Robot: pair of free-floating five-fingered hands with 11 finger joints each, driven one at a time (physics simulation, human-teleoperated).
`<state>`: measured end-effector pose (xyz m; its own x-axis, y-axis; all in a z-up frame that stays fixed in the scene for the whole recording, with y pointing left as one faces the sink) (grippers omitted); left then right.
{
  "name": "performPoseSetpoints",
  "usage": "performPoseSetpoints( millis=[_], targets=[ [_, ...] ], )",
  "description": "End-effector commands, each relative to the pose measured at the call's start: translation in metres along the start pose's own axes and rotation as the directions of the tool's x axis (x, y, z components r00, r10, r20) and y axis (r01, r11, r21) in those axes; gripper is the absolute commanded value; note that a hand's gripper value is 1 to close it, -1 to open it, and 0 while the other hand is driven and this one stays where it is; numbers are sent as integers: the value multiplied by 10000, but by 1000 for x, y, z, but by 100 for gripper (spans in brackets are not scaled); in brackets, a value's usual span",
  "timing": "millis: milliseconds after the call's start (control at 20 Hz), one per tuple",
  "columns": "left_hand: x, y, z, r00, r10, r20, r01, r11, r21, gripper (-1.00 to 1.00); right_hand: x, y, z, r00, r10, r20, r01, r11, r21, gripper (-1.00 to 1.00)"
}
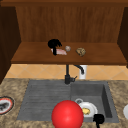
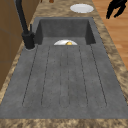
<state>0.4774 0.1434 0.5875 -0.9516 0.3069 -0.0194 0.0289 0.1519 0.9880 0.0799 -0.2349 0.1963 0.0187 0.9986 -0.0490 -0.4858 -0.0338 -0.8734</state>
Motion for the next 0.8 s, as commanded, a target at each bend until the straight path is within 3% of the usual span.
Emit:
performPoseSetpoints(
  millis=[0,100,200,350,500,550,600,750],
  targets=[
    [-1,0,-4,9995,300,-122,-299,9995,104,-100,0,0,0,10000,0,0,0,10000,0,0],
    [-6,13,-1,9986,530,4,-530,9984,208,-100,0,0,0,10000,0,0,0,10000,0,0],
    [-9,26,-3,9984,559,72,-560,9984,87,-100,0,0,0,10000,0,0,0,10000,0,0],
    [-10,49,-6,9995,-180,247,176,9997,161,-100,0,0,0,10000,0,0,0,10000,0,0],
    [-4,61,0,9985,-444,323,442,9990,61,-100,0,0,0,10000,0,0,0,10000,0,0],
    [2,60,8,9999,-125,69,126,9999,-110,-100,0,0,0,10000,0,0,0,10000,0,0],
    [7,61,9,9999,-144,-47,142,9993,-355,-100,0,0,0,10000,0,0,0,10000,0,0],
    [27,63,13,9999,-53,98,58,9984,-555,-100,0,0,0,10000,0,0,0,10000,0,0]
  ],
)
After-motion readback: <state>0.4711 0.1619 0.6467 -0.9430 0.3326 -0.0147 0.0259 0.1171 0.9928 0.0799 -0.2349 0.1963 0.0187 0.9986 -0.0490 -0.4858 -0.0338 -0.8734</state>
